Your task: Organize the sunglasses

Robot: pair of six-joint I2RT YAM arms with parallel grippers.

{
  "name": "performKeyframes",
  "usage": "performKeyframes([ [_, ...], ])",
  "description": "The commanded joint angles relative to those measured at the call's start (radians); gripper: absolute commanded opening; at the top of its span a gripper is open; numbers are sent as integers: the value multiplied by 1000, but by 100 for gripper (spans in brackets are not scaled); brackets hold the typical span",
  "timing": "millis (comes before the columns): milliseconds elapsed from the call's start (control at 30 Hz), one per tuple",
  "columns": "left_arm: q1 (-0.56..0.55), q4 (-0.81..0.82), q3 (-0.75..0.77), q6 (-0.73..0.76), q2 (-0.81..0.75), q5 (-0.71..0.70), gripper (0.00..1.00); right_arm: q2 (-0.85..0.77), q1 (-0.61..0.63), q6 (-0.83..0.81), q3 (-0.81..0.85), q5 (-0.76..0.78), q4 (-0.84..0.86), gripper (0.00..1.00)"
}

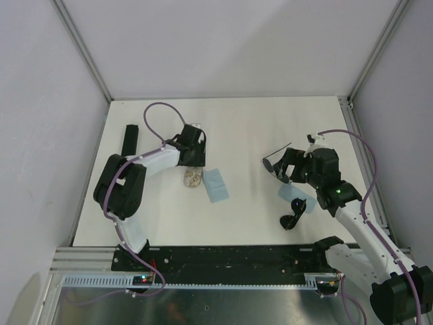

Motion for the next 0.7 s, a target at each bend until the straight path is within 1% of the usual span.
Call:
performKeyframes([
  [0, 31, 11, 19, -18, -35, 65, 35, -6, 3, -22, 39, -10, 12, 99],
  [67, 52, 18, 16, -28, -66, 127, 31, 12, 0, -20, 39, -75, 31, 99],
  [167, 84, 46, 5, -43, -125, 244, 27, 51, -9, -4, 39, -215, 76, 99],
  [300, 126, 85, -6, -83, -216, 402, 26, 98, -14, 38, 39, -362, 161, 99],
  [400, 160, 168, -33, -155, -281, 588, 27, 129, -15, 90, 39, -477, 259, 99],
  [467, 171, 266, -58, -241, -310, 707, 27, 151, -14, 146, 39, -561, 363, 99],
  [533, 172, 419, -92, -348, -330, 819, 27, 177, -12, 226, 39, -647, 479, 99],
  [600, 171, 610, -144, -515, -344, 893, 26, 204, -7, 312, 39, -697, 599, 99],
  [667, 159, 771, -172, -627, -355, 927, 26, 225, -2, 397, 39, -719, 710, 99],
])
